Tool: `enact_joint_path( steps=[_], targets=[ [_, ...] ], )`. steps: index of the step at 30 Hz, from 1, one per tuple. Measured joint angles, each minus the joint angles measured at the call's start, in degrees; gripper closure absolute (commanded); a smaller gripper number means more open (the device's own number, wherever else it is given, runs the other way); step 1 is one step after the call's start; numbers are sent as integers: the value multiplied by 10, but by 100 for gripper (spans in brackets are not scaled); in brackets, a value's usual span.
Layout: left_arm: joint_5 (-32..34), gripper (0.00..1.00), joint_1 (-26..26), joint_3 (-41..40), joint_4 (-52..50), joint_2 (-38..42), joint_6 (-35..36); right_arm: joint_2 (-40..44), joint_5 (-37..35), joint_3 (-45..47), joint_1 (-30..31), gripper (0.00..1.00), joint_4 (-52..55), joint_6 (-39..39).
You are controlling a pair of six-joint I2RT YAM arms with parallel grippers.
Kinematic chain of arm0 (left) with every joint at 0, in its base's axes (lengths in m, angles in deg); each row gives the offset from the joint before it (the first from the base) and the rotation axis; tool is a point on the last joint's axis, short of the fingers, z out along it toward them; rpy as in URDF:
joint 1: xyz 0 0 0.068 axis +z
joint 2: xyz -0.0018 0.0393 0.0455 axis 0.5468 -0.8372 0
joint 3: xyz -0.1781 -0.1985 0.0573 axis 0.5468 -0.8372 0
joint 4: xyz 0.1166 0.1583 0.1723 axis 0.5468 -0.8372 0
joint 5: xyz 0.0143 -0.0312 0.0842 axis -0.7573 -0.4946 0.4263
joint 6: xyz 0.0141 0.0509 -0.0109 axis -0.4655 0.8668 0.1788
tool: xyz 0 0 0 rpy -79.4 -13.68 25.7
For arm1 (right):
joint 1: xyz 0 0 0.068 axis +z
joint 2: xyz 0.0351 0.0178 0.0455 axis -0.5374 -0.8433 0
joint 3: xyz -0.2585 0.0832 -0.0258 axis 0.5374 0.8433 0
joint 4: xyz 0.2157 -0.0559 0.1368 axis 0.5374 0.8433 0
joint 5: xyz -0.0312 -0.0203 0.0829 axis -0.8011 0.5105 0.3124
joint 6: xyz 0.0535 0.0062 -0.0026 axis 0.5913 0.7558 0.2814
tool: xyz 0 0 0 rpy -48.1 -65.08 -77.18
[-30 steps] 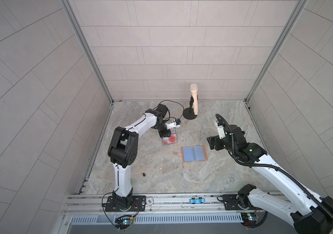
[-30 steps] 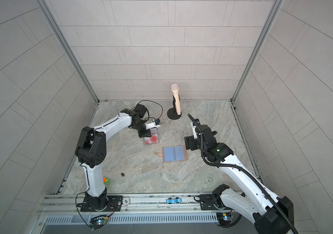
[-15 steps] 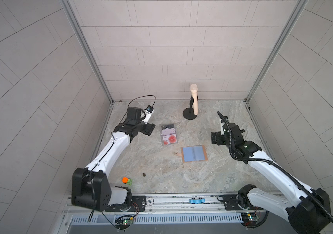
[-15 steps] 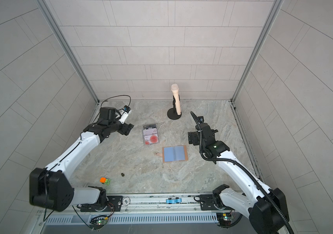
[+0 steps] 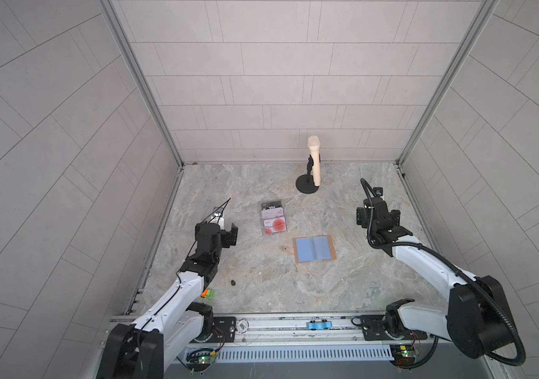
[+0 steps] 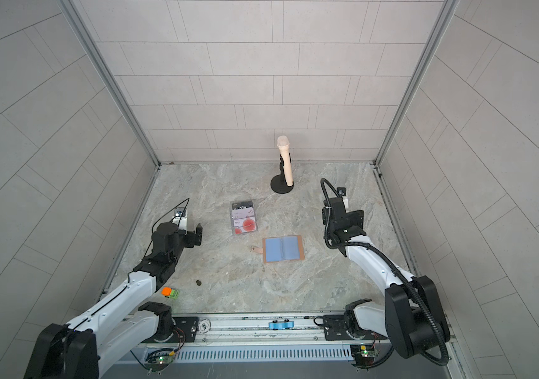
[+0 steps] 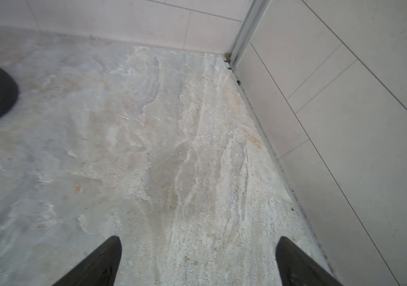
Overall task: Take the credit cards out of the card holder
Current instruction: Reset both arms
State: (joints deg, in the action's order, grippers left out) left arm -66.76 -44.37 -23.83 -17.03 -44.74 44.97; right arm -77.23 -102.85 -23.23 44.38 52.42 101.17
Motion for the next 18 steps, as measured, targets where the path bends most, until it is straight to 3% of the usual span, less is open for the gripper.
enact_joint_path(
  steps=[6, 11, 15, 18],
  targets=[
    [7, 0, 10, -11, 131, -100, 6, -71, 8, 79, -19, 1, -142, -44],
    [3, 0, 17, -11, 213, -138, 12, -97, 66, 96, -28, 1, -261, -78],
    [-11, 0, 32, 3, 234, -165, 11, -144, 121, 117, -52, 1, -374, -89],
    [-25, 0, 41, 24, 234, -182, 7, -162, 155, 124, -64, 1, -381, -91]
  ],
)
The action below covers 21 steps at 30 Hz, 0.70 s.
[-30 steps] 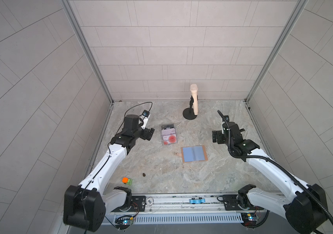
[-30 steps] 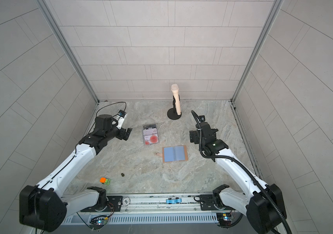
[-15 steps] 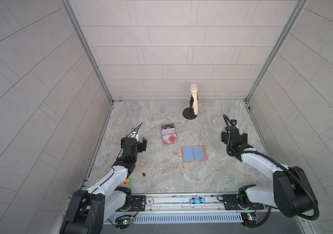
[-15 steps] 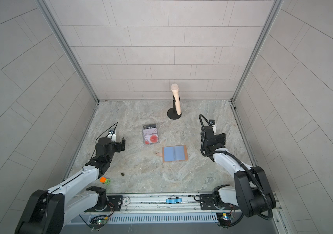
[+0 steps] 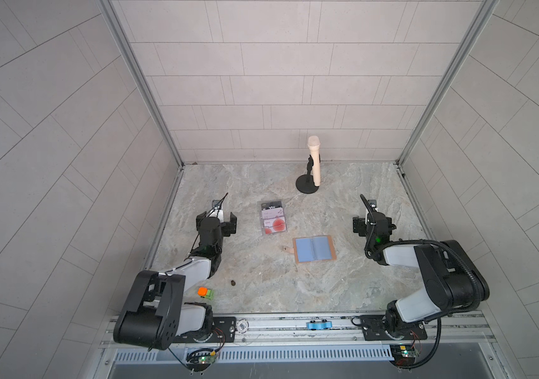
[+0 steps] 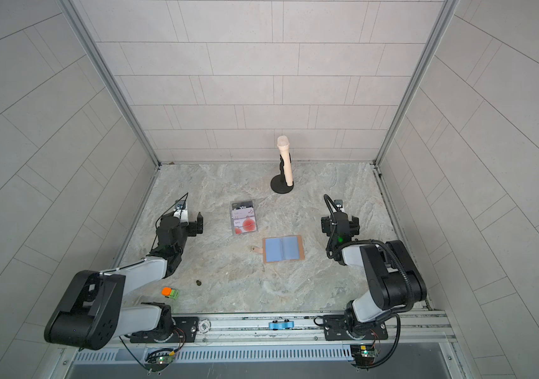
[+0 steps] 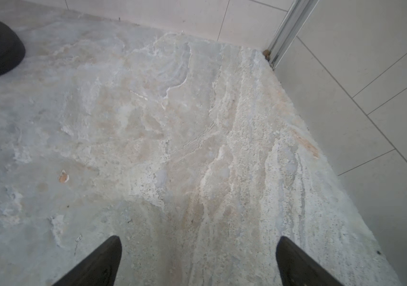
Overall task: Take the credit cards out of the card holder
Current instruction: Reset both arms
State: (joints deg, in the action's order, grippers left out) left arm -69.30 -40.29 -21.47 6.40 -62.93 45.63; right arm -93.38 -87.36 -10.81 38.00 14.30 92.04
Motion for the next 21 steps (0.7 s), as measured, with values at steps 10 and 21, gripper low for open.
enact_joint_path(
  steps=[10, 21],
  targets=[
    [-24, 0, 15, -5, 103, -92, -28, 0, 50, -10, -18, 1, -10, 3],
    [-30, 0, 26, -1, 105, -92, -42, 0, 55, -11, -18, 0, -10, 3]
  ],
)
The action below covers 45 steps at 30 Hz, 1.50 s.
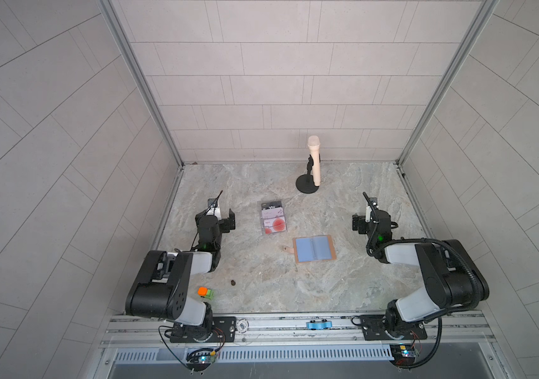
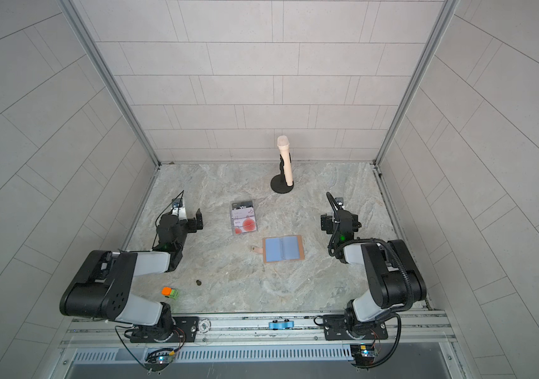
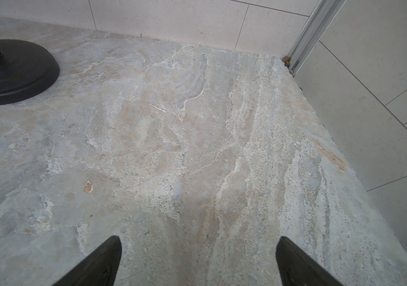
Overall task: Take the credit cards out of the card holder
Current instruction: Reset both arms
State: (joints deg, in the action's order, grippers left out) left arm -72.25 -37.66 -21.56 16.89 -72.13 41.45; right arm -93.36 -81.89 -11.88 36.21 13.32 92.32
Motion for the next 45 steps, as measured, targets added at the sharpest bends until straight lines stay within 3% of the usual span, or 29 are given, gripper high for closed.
enact_joint_path(
  steps=[21, 30, 36, 45],
  targets=[
    [6, 0, 0, 0, 2, 0, -5, 0, 1, 0, 0, 0, 0, 0],
    [-4, 0, 0, 0, 2, 0, -6, 1, 85, 8, -12, 1, -14, -15],
    [3, 0, 0, 0, 2, 0, -8, 1, 42, 2, -7, 0, -5, -6],
    [-1, 0, 0, 0, 2, 0, -8, 1, 49, 2, -9, 1, -5, -4]
  ],
)
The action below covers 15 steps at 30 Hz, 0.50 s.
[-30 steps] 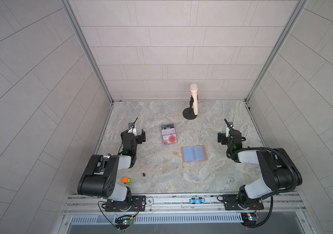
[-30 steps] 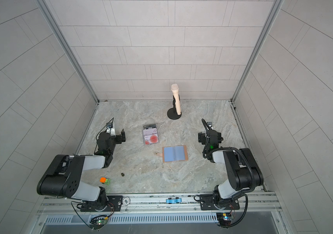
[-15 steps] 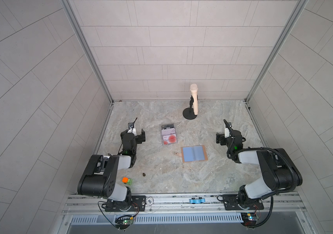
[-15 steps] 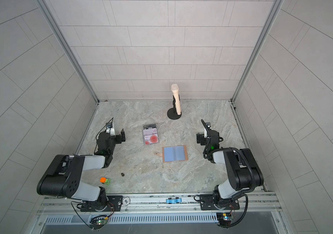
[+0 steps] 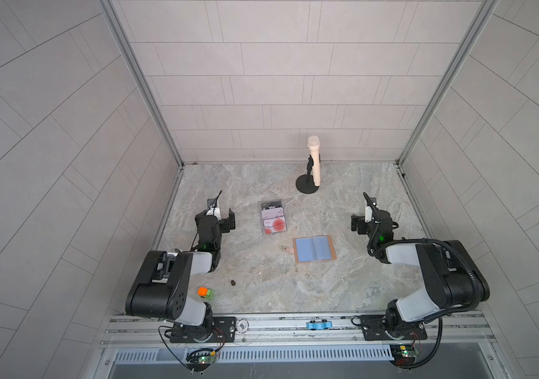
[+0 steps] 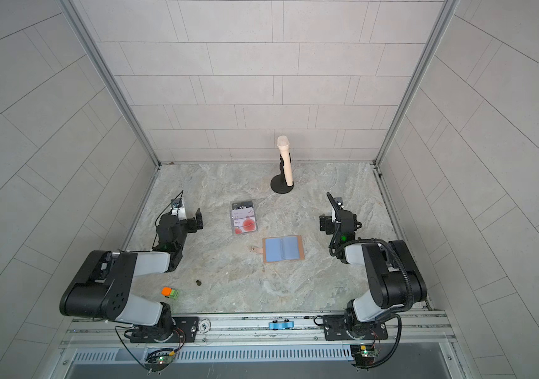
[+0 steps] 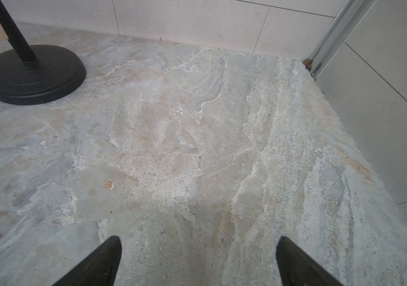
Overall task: Take the credit cards out of the card holder
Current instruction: Reset both arms
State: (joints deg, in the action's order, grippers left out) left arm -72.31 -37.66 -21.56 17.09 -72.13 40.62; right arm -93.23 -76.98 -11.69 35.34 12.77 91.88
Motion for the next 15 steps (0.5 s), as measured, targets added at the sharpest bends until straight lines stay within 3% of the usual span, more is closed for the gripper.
enact_joint_path(
  steps=[15],
  targets=[
    [-3, 0, 0, 1, 0, 0, 0, 0, -12, 0, 0, 0, 1, 0]
  ],
)
